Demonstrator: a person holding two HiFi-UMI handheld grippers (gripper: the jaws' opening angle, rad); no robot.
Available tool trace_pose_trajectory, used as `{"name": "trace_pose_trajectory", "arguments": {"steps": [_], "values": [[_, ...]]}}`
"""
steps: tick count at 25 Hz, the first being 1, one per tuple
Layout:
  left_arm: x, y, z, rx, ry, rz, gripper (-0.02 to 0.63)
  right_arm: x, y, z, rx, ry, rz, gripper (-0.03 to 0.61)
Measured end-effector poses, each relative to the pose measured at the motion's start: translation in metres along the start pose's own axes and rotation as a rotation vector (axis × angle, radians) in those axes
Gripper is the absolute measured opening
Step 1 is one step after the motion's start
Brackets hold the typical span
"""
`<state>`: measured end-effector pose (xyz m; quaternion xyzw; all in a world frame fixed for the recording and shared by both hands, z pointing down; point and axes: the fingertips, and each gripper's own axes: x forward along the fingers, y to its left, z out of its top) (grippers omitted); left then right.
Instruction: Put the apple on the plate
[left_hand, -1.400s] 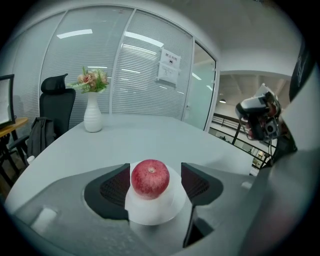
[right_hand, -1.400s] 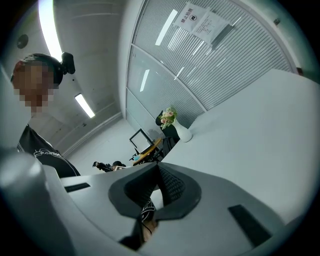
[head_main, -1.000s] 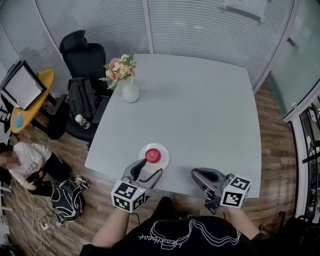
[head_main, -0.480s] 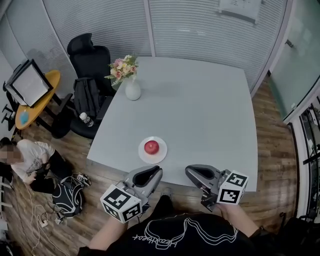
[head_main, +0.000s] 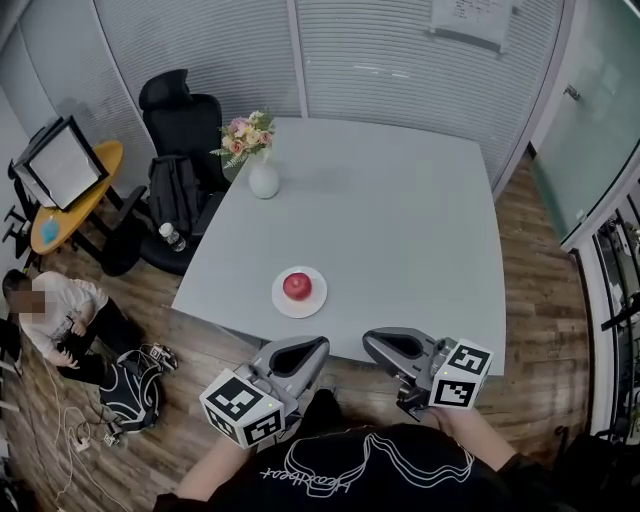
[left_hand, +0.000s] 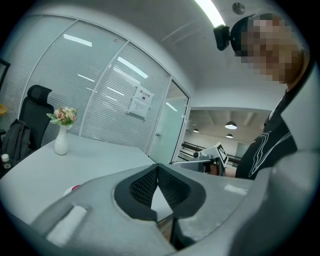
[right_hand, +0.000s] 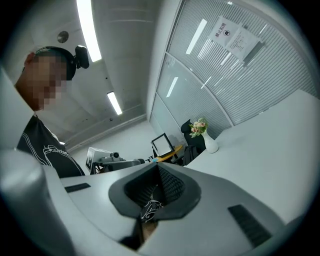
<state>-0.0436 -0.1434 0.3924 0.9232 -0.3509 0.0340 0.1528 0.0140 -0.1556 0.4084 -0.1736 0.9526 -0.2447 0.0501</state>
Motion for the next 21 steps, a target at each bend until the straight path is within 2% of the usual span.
{"name": "trace_pose_trajectory", "arguments": {"steps": [21], "values": [[-0.011, -0.025, -0.006, -0.001, -0.004, 0.014, 0.015, -0.022, 0.023, -0.004, -0.011, -0.009, -0.008, 0.006]]}}
